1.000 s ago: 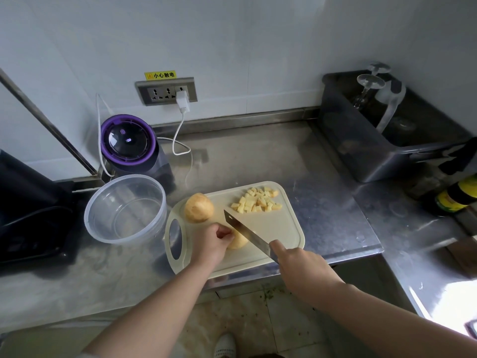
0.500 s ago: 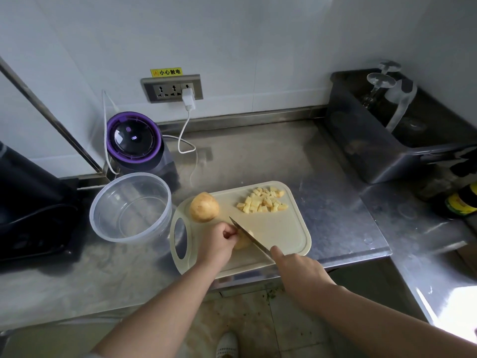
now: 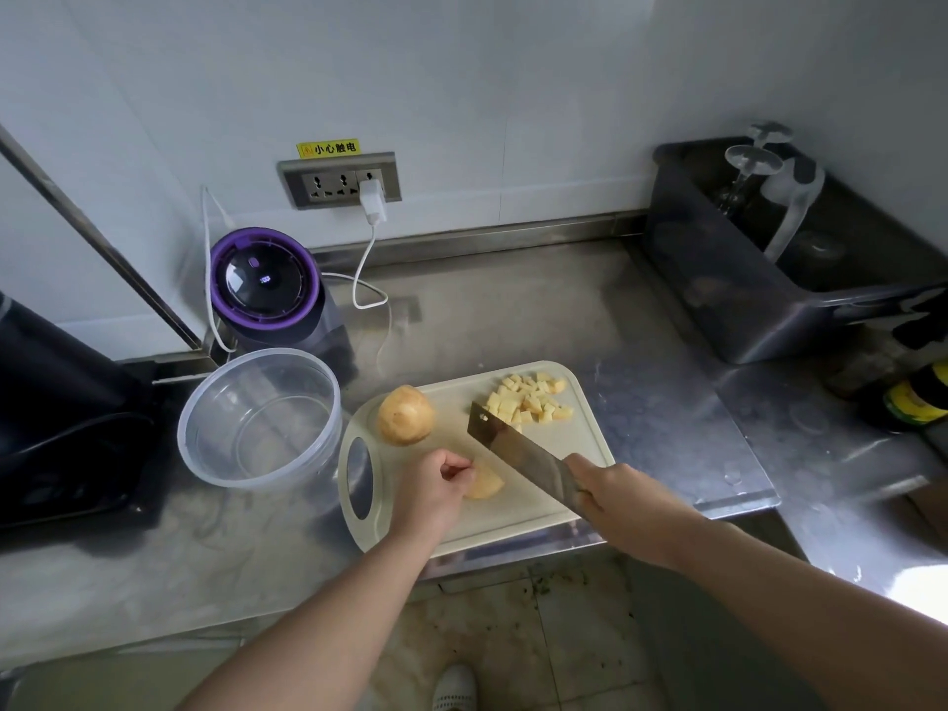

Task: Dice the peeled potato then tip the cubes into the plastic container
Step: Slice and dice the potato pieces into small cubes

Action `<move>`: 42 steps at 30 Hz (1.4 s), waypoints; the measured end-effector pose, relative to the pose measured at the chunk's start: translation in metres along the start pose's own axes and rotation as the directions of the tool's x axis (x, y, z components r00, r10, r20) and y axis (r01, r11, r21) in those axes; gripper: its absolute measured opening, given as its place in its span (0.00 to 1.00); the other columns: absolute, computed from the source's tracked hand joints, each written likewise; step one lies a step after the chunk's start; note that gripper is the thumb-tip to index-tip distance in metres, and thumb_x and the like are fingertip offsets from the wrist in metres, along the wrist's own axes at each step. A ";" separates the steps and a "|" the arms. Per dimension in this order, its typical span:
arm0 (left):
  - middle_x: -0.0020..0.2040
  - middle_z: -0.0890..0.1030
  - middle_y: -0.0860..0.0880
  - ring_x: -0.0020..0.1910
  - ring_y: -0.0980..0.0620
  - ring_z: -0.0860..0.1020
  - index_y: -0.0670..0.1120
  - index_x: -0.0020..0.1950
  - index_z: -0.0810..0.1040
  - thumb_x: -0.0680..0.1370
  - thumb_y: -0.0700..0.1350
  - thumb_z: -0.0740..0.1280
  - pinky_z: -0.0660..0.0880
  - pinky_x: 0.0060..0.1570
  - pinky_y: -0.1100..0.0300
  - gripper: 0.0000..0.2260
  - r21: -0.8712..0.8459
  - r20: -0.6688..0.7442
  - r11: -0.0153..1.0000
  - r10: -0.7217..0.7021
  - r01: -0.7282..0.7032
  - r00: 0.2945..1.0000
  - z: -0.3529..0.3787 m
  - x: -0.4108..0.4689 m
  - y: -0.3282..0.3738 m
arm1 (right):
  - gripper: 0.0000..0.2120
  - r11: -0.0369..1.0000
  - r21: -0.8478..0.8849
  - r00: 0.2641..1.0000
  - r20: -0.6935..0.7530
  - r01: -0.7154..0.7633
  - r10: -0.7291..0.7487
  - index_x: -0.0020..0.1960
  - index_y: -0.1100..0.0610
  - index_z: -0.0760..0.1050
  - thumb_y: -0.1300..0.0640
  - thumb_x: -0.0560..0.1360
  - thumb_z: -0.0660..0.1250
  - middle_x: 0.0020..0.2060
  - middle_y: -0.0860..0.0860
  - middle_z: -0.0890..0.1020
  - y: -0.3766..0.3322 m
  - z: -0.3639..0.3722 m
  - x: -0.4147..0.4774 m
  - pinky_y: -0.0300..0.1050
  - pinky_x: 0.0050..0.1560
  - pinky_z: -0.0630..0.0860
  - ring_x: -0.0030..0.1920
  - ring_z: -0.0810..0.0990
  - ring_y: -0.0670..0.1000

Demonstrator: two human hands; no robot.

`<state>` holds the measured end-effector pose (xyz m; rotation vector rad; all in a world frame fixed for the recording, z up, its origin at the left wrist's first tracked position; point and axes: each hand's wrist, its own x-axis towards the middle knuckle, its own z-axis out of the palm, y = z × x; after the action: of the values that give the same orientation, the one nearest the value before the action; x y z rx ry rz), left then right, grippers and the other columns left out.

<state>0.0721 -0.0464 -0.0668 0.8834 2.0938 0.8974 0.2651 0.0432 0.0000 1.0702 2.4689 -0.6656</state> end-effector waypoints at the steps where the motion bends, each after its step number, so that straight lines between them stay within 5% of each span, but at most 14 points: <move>1: 0.45 0.79 0.55 0.49 0.55 0.78 0.50 0.49 0.77 0.77 0.44 0.69 0.76 0.52 0.60 0.03 -0.001 -0.004 1.000 -0.003 0.003 1.000 0.000 0.000 0.001 | 0.13 1.000 -0.025 1.000 -0.007 -0.001 0.000 0.68 0.48 0.60 0.55 0.84 0.55 0.48 0.49 0.78 -0.002 -0.001 -0.003 0.38 0.40 0.79 0.41 0.79 0.47; 21: 0.42 0.80 0.51 0.46 0.48 0.80 0.45 0.46 0.77 0.76 0.43 0.70 0.78 0.55 0.49 0.03 -0.087 -0.036 0.996 -0.037 0.034 0.999 0.008 0.007 0.009 | 0.21 0.992 -0.118 0.999 -0.020 -0.033 0.031 0.68 0.49 0.57 0.63 0.80 0.60 0.50 0.53 0.79 -0.014 0.011 -0.012 0.43 0.44 0.81 0.41 0.80 0.49; 32: 0.42 0.81 0.52 0.43 0.55 0.79 0.45 0.47 0.80 0.76 0.43 0.70 0.74 0.46 0.63 0.02 0.036 -0.082 0.999 0.029 -0.026 0.996 0.008 0.007 0.007 | 0.26 0.991 -0.131 0.999 0.021 -0.028 0.031 0.71 0.51 0.57 0.66 0.79 0.62 0.47 0.52 0.79 -0.017 0.028 0.005 0.44 0.45 0.80 0.42 0.80 0.49; 38: 0.44 0.79 0.55 0.46 0.57 0.78 0.49 0.48 0.78 0.77 0.44 0.69 0.70 0.41 0.71 0.02 0.066 -0.023 0.996 0.057 -0.055 0.998 0.004 0.006 0.007 | 0.14 0.999 -0.045 1.000 0.027 0.004 -0.003 0.66 0.49 0.61 0.59 0.83 0.58 0.46 0.50 0.79 0.003 0.015 0.013 0.41 0.41 0.79 0.41 0.80 0.48; 42: 0.43 0.77 0.57 0.44 0.60 0.77 0.51 0.48 0.75 0.77 0.45 0.68 0.69 0.36 0.73 0.03 0.096 -0.039 0.991 0.101 -0.097 0.994 -0.007 0.000 0.019 | 0.13 0.996 -0.079 0.998 -0.034 0.042 -0.045 0.66 0.48 0.62 0.58 0.83 0.56 0.39 0.45 0.73 0.019 0.001 0.015 0.34 0.29 0.67 0.36 0.75 0.44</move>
<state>0.0723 -0.0381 -0.0481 1.0331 2.1603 0.8828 0.2695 0.0626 -0.0134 1.0096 2.5332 -0.5619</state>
